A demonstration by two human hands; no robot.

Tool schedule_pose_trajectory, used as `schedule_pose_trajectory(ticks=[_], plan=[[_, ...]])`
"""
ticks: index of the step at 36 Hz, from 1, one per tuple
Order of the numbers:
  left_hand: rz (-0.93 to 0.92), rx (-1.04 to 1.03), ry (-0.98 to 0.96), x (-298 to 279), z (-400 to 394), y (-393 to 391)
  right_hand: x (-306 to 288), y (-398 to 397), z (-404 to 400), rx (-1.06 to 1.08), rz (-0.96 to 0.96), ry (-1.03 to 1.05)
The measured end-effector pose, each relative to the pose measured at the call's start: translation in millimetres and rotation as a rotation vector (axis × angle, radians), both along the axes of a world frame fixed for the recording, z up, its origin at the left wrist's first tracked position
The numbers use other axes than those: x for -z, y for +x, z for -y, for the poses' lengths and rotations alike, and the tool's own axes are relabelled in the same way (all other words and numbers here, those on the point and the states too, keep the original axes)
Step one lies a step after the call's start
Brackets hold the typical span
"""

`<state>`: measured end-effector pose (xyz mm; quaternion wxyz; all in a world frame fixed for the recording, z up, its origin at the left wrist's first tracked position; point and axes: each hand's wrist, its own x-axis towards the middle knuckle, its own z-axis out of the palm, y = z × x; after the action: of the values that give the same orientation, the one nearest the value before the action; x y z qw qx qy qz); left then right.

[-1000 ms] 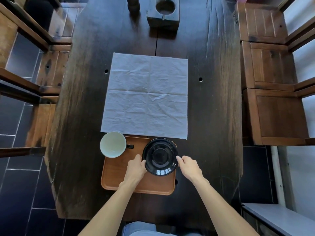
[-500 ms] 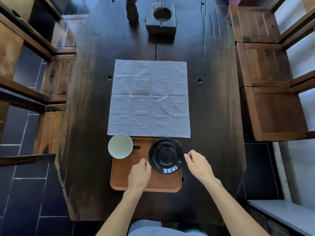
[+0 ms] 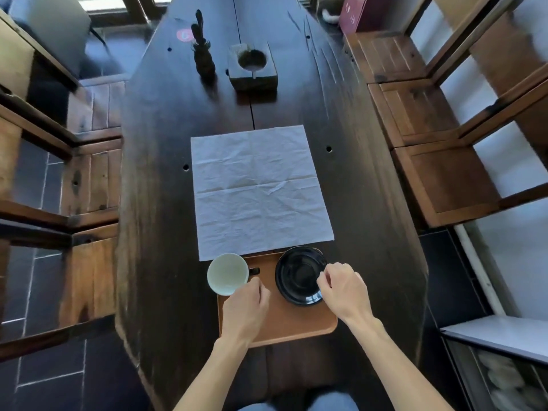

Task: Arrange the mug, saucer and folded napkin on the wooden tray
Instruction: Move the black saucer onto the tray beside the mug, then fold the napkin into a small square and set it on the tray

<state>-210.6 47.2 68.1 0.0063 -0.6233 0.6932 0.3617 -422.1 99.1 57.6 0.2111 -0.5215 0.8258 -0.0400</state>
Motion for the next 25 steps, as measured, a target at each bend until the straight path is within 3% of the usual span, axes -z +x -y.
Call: schedule_pose_trajectory(ticks=[10, 17, 25], plan=[[-0.019, -0.045, -0.076, 14, 43, 3, 4, 14, 45, -0.135, 0.017, -0.061], [0.118, -0.03, -0.113, 45, 94, 1, 38, 2, 110, -0.214, 0.092, -0.062], [0.036, -0.097, -0.113, 86, 171, 1, 88, -11, 186, -0.21, 0.087, -0.13]])
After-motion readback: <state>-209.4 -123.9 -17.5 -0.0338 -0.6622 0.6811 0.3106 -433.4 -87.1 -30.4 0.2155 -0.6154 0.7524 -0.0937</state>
